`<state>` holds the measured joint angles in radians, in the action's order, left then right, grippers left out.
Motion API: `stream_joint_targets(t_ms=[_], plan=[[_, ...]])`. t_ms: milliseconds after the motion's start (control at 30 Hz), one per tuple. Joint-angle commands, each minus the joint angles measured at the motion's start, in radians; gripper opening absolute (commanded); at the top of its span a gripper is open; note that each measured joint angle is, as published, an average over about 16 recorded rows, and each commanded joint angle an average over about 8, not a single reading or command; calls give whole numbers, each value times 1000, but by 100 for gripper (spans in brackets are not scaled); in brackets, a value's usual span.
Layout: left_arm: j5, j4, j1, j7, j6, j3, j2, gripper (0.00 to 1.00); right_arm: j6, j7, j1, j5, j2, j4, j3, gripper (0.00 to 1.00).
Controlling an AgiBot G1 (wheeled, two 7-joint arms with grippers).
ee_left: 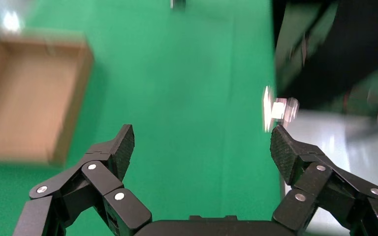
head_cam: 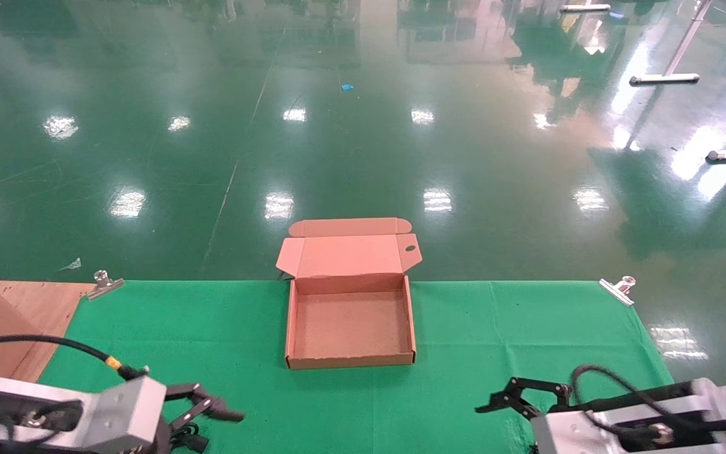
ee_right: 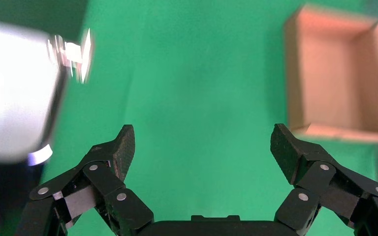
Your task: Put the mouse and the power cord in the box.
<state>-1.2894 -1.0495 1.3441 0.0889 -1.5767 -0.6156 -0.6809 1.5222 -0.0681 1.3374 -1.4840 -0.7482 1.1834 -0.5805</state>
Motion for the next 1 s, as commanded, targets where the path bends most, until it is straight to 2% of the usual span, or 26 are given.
stream_joint_targets(t_ms=[33,333,467,667,1000], plan=[[-64,32,36,-15,-2,-49,-9,100,-5,-20,21,-80,-20,-11,-34,100],[-333,280,144,-143,62,-204,-128,100,-105,-126,74,-397,-132,-122,-163,100],[-445,389,170,-182,137,-252,-194,100,-159,-170,88,-488,-182,-199,-201,100],[-530,533,183,-221,238,-288,-277,100,-234,-257,117,-542,-256,-391,-226,100],[-559,720,193,-290,316,-302,-350,100,-318,-426,162,-546,-352,-714,-234,100]])
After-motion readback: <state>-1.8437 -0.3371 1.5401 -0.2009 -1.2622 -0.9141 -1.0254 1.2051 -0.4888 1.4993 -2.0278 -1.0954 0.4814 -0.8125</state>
